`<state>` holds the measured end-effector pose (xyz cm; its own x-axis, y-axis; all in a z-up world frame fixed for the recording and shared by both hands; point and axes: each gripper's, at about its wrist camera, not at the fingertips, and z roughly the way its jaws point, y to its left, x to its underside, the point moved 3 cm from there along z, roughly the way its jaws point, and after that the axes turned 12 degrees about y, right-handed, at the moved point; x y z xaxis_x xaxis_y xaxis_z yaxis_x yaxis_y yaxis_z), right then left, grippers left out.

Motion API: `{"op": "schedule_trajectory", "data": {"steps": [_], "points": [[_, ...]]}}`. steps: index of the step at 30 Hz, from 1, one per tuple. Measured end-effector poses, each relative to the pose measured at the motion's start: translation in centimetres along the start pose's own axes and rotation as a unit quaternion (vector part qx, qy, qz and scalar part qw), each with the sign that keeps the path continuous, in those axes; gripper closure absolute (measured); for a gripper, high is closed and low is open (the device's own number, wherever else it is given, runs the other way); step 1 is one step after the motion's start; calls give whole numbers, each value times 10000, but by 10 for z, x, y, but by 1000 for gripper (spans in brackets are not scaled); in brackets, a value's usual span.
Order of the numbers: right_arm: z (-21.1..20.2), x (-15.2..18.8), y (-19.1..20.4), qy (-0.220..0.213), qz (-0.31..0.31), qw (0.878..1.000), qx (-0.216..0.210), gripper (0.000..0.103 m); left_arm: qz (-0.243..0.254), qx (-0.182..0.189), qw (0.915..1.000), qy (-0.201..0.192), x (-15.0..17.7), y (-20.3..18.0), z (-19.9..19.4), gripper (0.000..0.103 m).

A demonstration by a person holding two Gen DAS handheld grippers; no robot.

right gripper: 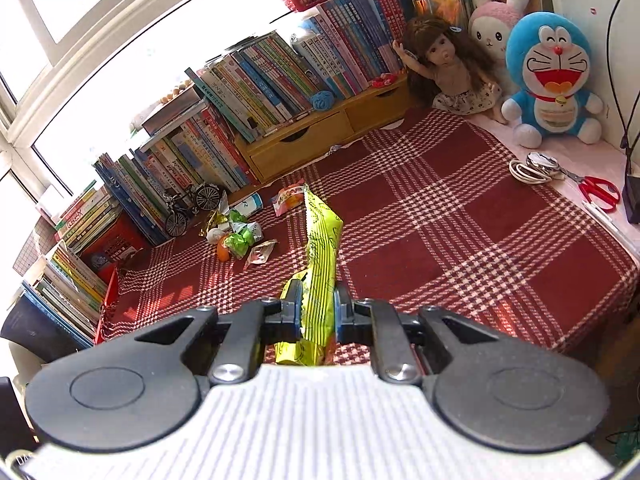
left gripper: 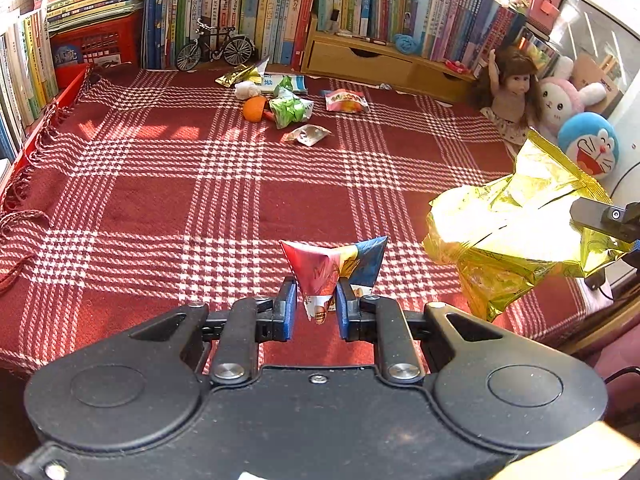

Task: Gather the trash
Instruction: 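Lift both held bags off the blanket and carry them toward the trash bin, then lower both held bags over the black trash bin and open both grippers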

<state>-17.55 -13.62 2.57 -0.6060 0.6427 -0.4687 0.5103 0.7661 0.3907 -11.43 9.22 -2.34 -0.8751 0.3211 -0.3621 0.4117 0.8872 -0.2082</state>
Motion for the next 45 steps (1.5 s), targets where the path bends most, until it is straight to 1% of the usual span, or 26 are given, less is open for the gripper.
{"op": "schedule_trajectory", "data": {"steps": [2, 5, 7, 9, 11, 15, 18, 22, 26, 30, 34, 40, 45], "points": [[-10, 19, -1, 50, 38, 10000, 6, 85, 72, -23, 10000, 43, 11, 0, -4, 84], [-12, 40, -4, 194, -30, 9998, 6, 85, 36, -106, 9999, 73, 27, 1, -6, 84], [-9, 50, -6, 315, -85, 9995, -34, 85, -44, -202, 9997, 124, 36, 2, -6, 84], [-2, 60, -12, 517, -62, 9986, -73, 85, -163, -216, 9994, 234, 46, 5, -3, 84], [4, 71, -16, 634, -47, 9979, -111, 85, -122, -309, 9990, 315, 55, 6, 2, 84], [15, 90, -24, 853, 50, 9963, 7, 85, -53, -360, 9982, 484, 70, 12, 14, 84], [21, 109, -26, 959, 153, 9952, 110, 85, 135, -338, 9971, 670, 80, 16, 28, 84], [29, 140, -25, 1023, 424, 9933, 336, 85, 554, -297, 9935, 944, 96, 23, 49, 84], [45, 179, -26, 1205, 788, 9880, 561, 85, 824, -282, 9876, 1310, 115, 35, 73, 84], [66, 213, -27, 1345, 989, 9830, 759, 85, 1044, -301, 9787, 1742, 144, 46, 104, 84], [95, 241, -34, 1445, 1220, 9779, 897, 85, 1249, -336, 9688, 2113, 176, 59, 145, 84], [142, 280, -52, 1644, 1420, 9691, 1173, 85, 1383, -463, 9560, 2545, 209, 75, 208, 84], [176, 306, -67, 1841, 1475, 9631, 1297, 84, 1525, -615, 9466, 2774, 231, 84, 254, 81]]}}
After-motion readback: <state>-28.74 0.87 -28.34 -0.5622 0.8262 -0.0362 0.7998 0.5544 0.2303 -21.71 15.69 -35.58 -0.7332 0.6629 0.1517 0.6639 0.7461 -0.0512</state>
